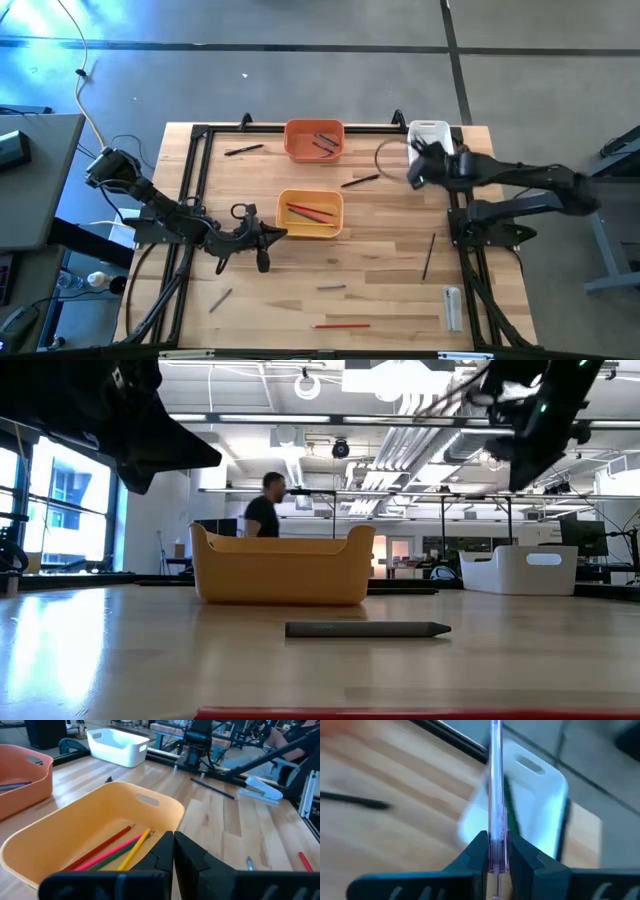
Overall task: Sort crayons/erasers/pens/pencils in bins
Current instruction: Put the purple pen into the white bin
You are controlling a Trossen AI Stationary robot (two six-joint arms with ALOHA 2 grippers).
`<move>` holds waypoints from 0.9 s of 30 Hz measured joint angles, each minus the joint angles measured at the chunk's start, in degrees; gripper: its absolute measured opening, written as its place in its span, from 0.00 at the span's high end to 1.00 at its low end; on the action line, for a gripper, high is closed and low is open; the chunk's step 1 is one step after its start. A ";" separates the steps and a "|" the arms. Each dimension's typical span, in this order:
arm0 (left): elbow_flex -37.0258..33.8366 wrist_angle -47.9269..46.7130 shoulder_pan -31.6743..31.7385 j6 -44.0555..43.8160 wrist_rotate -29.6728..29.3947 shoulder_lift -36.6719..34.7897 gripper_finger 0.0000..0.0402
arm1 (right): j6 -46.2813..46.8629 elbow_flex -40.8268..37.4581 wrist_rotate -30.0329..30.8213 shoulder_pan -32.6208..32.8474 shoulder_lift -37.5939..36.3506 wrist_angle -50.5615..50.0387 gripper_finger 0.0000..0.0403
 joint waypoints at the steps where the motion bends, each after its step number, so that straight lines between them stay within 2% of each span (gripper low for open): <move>1: 0.00 0.00 0.07 0.00 0.10 0.00 1.00 | -1.97 -0.63 -0.58 -3.68 0.69 1.12 0.91; 5: 0.00 -0.02 -0.01 0.00 0.24 0.00 1.00 | -10.21 -3.81 -5.10 -16.37 3.72 9.47 0.91; 10: 0.00 -0.22 -0.18 0.00 1.23 0.00 1.00 | -17.02 -7.53 -10.02 -25.99 8.61 19.87 0.91; 19: 0.00 -0.22 -0.16 0.00 1.73 0.00 1.00 | -23.15 -7.30 -12.03 -33.64 19.24 29.92 0.91; 22: 0.00 -0.22 -0.16 0.00 1.74 0.00 1.00 | -24.13 -7.32 -14.16 -36.25 23.06 30.63 0.91; 27: 0.00 -0.21 -0.16 0.00 1.74 0.00 1.00 | -24.32 -7.22 -14.37 -38.01 27.18 30.87 0.91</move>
